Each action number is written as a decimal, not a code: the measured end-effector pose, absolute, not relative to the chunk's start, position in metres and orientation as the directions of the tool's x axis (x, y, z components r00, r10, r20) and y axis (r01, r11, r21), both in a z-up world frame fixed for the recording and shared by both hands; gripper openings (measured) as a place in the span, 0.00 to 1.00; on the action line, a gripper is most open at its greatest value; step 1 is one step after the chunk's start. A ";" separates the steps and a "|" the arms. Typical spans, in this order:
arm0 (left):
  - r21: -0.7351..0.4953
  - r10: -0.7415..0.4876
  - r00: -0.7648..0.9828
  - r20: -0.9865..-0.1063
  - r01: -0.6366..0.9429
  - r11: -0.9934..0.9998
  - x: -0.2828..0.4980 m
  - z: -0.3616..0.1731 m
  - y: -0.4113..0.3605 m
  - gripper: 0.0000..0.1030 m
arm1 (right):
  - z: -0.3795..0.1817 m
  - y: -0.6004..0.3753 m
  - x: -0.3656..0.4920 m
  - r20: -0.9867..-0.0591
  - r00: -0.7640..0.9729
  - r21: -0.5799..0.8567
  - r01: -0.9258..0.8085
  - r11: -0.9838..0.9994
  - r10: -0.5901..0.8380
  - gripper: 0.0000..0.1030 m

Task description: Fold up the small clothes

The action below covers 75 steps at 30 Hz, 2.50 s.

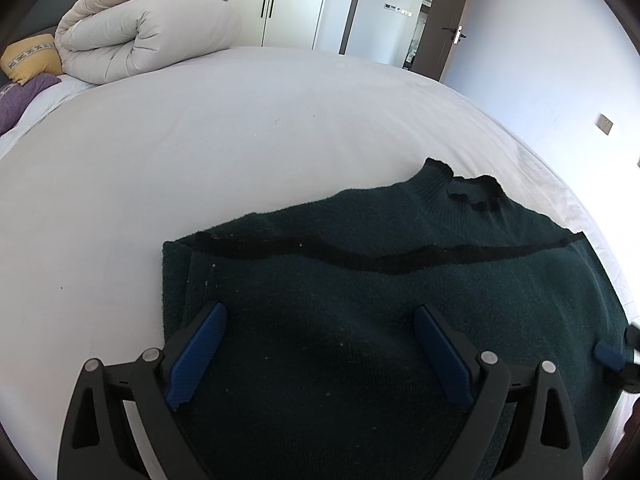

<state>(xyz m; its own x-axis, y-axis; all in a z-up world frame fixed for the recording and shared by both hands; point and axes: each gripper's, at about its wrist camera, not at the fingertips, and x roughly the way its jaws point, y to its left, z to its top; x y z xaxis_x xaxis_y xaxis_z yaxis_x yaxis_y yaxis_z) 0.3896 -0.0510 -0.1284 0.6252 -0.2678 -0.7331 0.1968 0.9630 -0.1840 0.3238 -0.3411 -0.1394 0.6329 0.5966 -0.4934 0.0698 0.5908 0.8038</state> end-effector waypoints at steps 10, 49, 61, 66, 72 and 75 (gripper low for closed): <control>-0.120 -0.191 0.634 -0.749 0.154 0.981 0.368 -0.110 -0.056 0.92 | -0.088 -0.373 0.270 -0.557 0.714 0.707 0.141 0.693 0.424 0.60; -0.536 -0.497 0.337 -0.800 -0.027 0.844 0.315 -0.129 0.024 0.97 | -0.052 -0.254 0.260 -0.628 0.542 0.632 -0.065 0.772 0.559 0.60; -0.630 -0.616 0.154 -0.772 -0.064 0.774 0.338 -0.139 0.011 0.80 | -0.064 -0.220 0.312 -0.643 0.471 0.661 -0.060 0.748 0.605 0.60; -0.732 -0.725 0.107 -0.681 -0.122 0.670 0.328 -0.152 0.017 0.61 | -0.071 -0.205 0.324 -0.641 0.455 0.672 -0.056 0.739 0.618 0.60; -0.781 -0.773 0.123 -0.623 -0.148 0.606 0.322 -0.157 0.029 0.52 | -0.078 -0.189 0.334 -0.651 0.431 0.671 -0.059 0.739 0.625 0.60; -0.791 -0.780 0.142 -0.609 -0.176 0.586 0.320 -0.165 0.038 0.23 | -0.084 -0.183 0.342 -0.650 0.412 0.683 -0.052 0.728 0.639 0.60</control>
<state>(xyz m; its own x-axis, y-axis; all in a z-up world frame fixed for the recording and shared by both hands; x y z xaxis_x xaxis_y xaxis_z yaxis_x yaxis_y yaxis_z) 0.3203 0.0379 -0.1651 0.1418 -0.7803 -0.6092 -0.1762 0.5857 -0.7912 0.3424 -0.1828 -0.0843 0.4115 0.6392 -0.6496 -0.0522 0.7281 0.6834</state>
